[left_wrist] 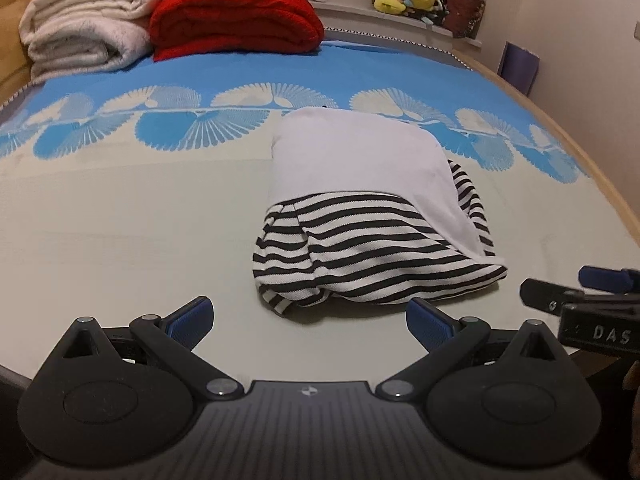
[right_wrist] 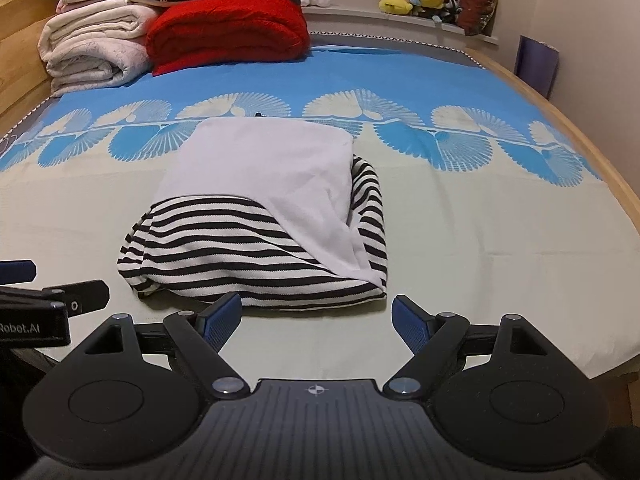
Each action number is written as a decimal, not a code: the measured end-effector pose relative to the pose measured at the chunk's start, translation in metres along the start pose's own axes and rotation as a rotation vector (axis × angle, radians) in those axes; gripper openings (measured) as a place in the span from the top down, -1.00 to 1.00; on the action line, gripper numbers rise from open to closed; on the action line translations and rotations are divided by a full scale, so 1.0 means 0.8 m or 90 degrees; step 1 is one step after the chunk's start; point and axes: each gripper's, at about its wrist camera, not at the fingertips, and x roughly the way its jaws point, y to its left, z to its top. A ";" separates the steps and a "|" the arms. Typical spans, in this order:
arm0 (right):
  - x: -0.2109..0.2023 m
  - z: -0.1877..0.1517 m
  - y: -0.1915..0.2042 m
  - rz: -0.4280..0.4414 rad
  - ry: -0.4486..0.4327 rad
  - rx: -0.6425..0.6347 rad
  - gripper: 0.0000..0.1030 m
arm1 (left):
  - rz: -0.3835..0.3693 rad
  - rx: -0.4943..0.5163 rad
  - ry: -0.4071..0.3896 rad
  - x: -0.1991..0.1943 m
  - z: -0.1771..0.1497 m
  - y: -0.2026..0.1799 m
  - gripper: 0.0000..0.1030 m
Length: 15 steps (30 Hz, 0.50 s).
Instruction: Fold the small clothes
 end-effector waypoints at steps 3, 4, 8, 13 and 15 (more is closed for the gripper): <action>0.000 -0.001 0.002 0.000 0.001 -0.004 -0.61 | -0.002 -0.001 0.000 -0.001 0.000 0.000 -0.99; -0.001 -0.001 0.001 0.001 0.001 -0.005 -0.61 | -0.001 0.000 -0.001 -0.001 0.000 -0.001 -0.99; -0.002 -0.002 0.001 0.000 0.000 -0.007 -0.61 | -0.004 0.002 -0.004 -0.003 -0.001 -0.002 -0.99; -0.003 -0.003 0.002 0.000 0.000 -0.012 -0.61 | -0.006 0.007 -0.008 -0.005 -0.001 -0.003 -0.99; -0.004 -0.003 0.002 -0.001 0.000 -0.014 -0.61 | -0.007 0.007 -0.009 -0.005 -0.001 -0.003 -0.99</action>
